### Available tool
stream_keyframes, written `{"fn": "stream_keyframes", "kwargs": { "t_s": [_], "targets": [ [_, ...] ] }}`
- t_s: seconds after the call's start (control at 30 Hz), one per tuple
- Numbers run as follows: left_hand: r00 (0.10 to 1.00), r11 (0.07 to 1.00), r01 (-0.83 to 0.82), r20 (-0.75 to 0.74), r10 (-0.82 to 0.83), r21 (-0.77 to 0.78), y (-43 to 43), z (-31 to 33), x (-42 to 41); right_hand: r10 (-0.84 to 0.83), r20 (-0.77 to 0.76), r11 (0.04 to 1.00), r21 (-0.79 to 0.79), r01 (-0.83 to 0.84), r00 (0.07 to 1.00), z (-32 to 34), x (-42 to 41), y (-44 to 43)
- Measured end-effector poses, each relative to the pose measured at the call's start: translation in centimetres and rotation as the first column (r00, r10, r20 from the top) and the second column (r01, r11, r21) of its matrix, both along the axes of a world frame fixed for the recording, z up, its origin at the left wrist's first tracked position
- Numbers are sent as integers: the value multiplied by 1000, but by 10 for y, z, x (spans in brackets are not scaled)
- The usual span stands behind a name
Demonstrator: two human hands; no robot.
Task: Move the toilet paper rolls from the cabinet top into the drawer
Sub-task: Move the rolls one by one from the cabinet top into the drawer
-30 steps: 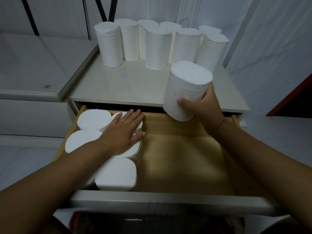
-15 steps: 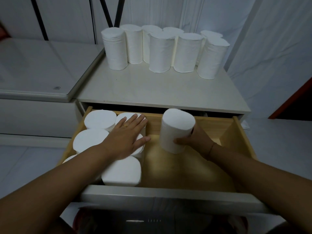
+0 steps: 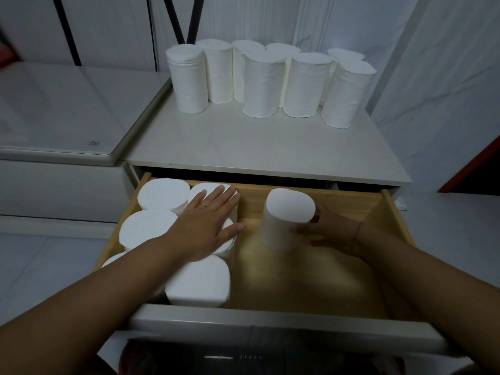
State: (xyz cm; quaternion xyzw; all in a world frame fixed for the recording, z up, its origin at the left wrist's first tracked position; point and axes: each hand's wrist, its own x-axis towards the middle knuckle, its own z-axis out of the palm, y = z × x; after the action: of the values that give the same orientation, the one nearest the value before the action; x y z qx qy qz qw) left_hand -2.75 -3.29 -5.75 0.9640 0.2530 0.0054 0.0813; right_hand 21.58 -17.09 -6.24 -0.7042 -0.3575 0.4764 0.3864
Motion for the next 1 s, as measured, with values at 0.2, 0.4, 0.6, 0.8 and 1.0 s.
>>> {"fn": "stream_keyframes", "kwargs": {
  "t_s": [0.2,0.4,0.6,0.8,1.0],
  "targets": [
    [1000,1000,-1,-13,2,18,0,0,0,-272,-220,952,-205,228,937,4,-1,3],
    [1000,1000,-11,-4,11,10,-2,1,0,-289,-269,950,-195,242,919,8,-14,24],
    [1000,1000,-3,2,3,9,-1,0,0,-259,-268,958,-192,212,928,6,-28,38],
    [1000,1000,6,8,-6,19,0,0,-1,-246,-303,964,-174,200,921,8,-40,47],
    [1000,1000,3,14,-4,18,-1,0,0,-265,-273,959,-174,224,925,12,-44,47]
  ]
}}
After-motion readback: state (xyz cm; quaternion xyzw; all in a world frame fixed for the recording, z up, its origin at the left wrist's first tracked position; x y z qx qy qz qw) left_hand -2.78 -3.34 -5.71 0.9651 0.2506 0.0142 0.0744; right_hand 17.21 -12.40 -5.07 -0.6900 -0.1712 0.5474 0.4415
